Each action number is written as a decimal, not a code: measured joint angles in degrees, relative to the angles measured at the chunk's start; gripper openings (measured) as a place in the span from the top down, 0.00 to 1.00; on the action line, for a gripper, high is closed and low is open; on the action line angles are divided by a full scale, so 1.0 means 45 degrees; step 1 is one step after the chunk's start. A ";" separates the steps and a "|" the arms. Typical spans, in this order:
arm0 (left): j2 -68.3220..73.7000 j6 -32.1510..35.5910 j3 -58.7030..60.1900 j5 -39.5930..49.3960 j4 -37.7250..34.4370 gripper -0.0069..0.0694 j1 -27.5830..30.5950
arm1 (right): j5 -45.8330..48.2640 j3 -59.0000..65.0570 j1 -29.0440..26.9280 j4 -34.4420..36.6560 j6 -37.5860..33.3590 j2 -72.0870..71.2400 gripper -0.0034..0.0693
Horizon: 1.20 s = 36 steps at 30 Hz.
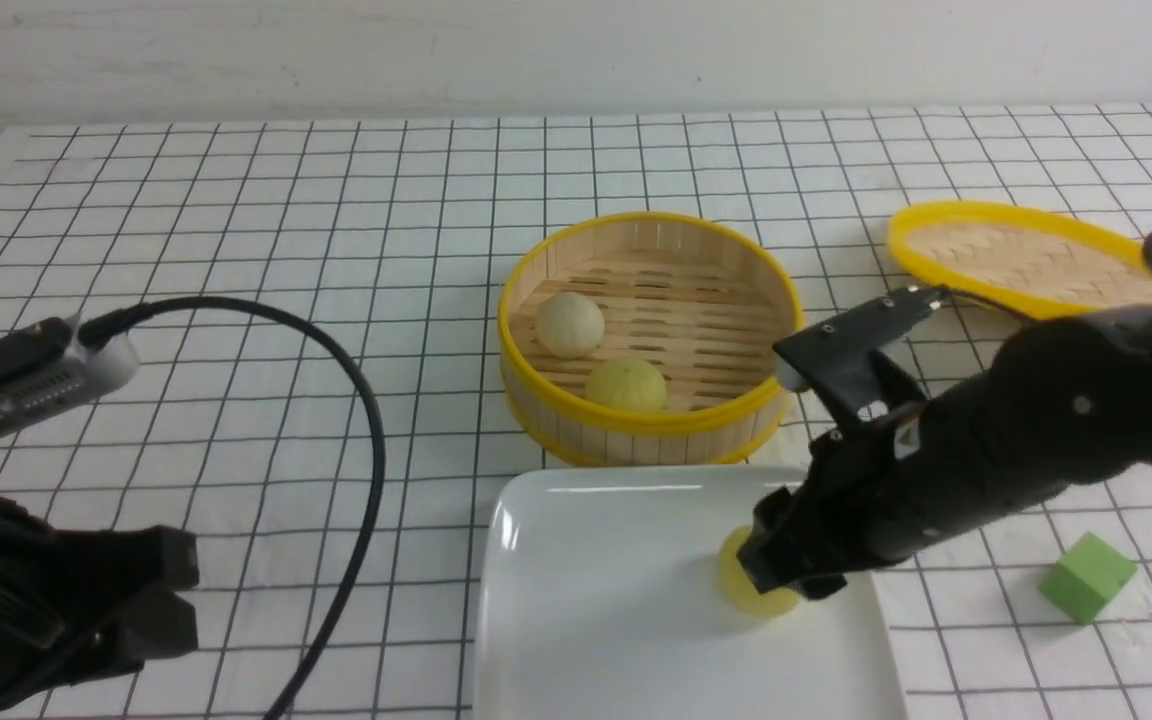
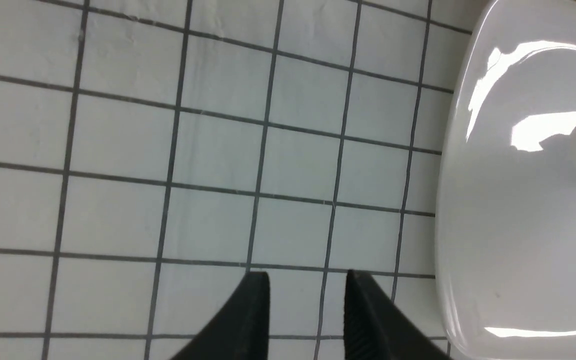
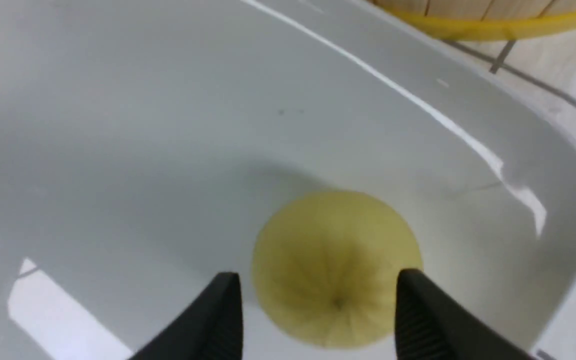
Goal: Put the steamed buns into the plate on the white-black tablecloth.
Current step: 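Move the steamed bun from the bamboo steamer onto the white plate with the right gripper, then reach into the bamboo steamer and grasp a bun with the left gripper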
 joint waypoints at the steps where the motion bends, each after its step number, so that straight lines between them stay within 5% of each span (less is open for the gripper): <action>1: 0.0000 0.0000 0.0000 -0.0033 0.0008 0.61 0.0000 | 0.0595 -0.0238 0.0000 -0.0327 0.0000 -0.0857 0.53; 6: 0.0196 0.0058 -0.0018 -0.0377 0.0042 0.67 0.0000 | 0.3330 -0.0620 0.0000 -0.1968 0.0232 -0.4478 0.94; 12: 0.2080 0.0964 -0.1119 0.0754 -0.0009 0.89 0.0000 | 0.7723 -0.0090 0.0000 -0.3869 0.2141 -0.8712 0.97; 17: 0.3740 0.2236 -0.2814 0.1260 -0.1490 0.91 -0.0499 | 0.8100 0.1706 0.0000 -0.4378 0.3755 -1.1583 0.97; 21: 0.5966 0.2279 -0.4752 0.1478 -0.1968 0.90 -0.2879 | 0.7570 0.3878 0.0000 -0.4838 0.4614 -1.3784 0.97; 25: 0.7983 0.1091 -0.7057 0.1497 -0.1284 0.82 -0.4462 | 0.7288 0.4989 0.0000 -0.4996 0.4698 -1.4452 0.97; 32: 1.1862 -0.0850 -1.2646 0.1352 0.0666 0.44 -0.6326 | 0.6750 0.5272 0.0000 -0.5130 0.4730 -1.4540 0.96; 36: 1.3574 -0.1110 -1.4897 0.1584 0.1440 0.32 -0.6743 | 0.6492 0.5366 0.0000 -0.5141 0.4730 -1.4540 0.96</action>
